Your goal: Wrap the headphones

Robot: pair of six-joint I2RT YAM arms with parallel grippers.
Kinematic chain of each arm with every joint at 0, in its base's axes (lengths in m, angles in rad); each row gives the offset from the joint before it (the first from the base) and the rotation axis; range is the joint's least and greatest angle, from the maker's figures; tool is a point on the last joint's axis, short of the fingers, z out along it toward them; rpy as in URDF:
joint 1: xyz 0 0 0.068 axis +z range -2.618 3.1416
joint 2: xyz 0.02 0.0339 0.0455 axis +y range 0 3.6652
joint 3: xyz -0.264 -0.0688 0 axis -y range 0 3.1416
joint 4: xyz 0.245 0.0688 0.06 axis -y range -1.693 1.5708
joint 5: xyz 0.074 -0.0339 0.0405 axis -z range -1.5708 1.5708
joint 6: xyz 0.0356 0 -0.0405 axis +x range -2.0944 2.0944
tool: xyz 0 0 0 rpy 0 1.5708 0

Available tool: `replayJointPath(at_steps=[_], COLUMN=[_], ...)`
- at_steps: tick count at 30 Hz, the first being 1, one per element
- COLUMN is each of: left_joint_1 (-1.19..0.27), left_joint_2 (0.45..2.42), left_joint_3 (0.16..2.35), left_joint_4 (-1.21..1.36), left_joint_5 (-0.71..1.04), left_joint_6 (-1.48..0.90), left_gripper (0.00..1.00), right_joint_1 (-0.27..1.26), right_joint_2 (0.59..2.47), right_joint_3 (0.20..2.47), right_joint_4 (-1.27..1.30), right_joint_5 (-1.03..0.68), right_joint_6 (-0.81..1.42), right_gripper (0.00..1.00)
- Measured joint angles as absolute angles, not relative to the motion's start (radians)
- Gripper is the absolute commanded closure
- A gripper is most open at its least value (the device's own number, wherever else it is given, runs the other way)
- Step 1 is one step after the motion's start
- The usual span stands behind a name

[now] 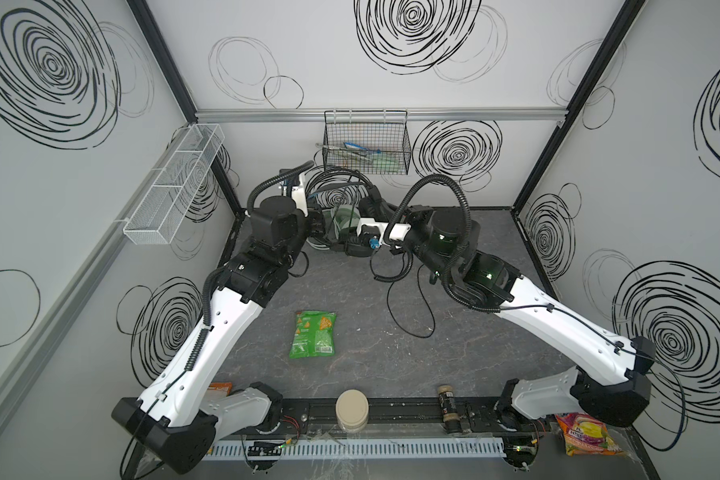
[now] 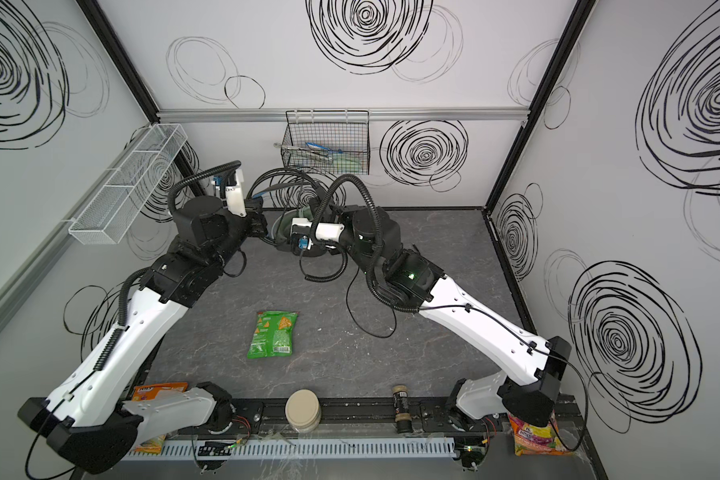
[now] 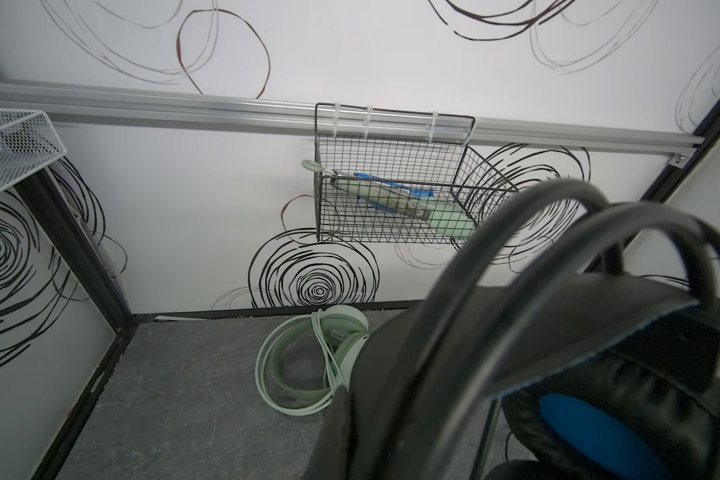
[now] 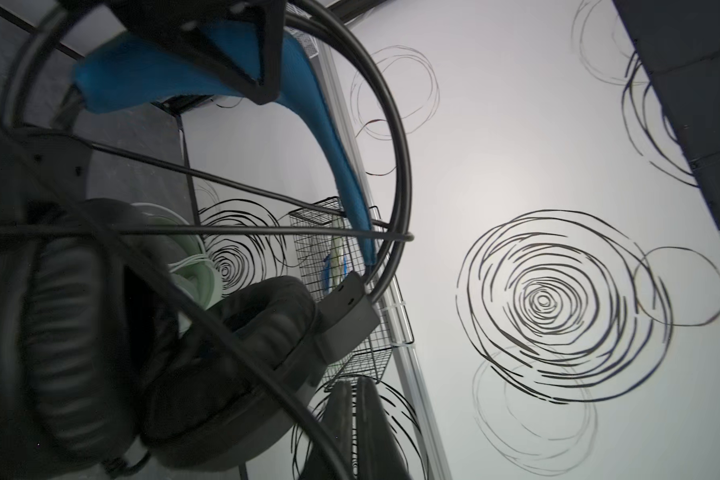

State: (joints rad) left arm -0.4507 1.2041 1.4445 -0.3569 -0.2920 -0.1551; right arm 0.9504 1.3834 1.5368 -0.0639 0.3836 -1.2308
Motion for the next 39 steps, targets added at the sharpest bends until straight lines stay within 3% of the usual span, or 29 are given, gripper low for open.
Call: replayJointPath(at_steps=[10, 24, 39], left_joint_1=[-0.488, -0.452, -0.441], left_joint_2=[1.240, 1.212, 1.131], left_joint_3=[1.502, 1.455, 1.397], left_joint_4=[-0.472, -0.624, -0.507], left_joint_5=[-0.279, -0.088, 0.236], left_joint_6=[-0.134, -0.041, -0.121], left_gripper=[1.00, 1.00, 1.00], right_joint_1=[0.904, 0.812, 0.618], right_joint_2=[1.388, 1.306, 1.295], right_joint_3=[1.497, 1.448, 1.410], right_joint_4=[0.021, 0.110, 0.130], right_joint_5=[0.367, 0.374, 0.255], right_joint_6=[-1.328, -1.333, -1.125], right_gripper=[0.89, 0.88, 0.86])
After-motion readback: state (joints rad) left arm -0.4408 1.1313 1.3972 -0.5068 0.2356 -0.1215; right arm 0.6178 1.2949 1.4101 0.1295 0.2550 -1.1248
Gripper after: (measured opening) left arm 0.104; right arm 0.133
